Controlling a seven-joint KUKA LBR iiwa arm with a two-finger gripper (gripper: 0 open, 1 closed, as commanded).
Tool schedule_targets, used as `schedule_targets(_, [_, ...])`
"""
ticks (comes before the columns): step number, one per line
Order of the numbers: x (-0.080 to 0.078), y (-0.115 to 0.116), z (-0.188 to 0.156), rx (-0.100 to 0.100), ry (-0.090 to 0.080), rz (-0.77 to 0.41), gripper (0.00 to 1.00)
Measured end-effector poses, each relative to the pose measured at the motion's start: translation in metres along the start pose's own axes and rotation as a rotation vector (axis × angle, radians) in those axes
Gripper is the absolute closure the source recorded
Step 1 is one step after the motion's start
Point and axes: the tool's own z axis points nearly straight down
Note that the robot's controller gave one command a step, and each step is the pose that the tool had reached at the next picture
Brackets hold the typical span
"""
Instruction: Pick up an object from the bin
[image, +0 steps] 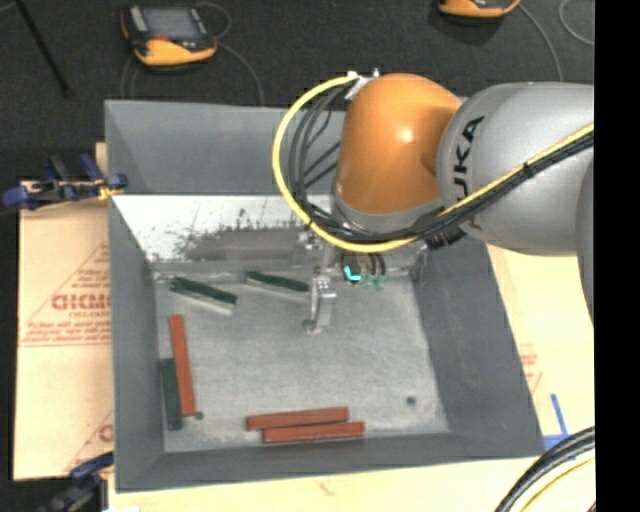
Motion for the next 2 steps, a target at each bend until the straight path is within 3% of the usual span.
schedule_targets(1, [-0.002,0.0,-0.005,-0.001,-0.008,0.002,0.0])
schedule_targets(2, [-0.034,-0.007,0.032,-0.003,-0.019,0.105,0.0])
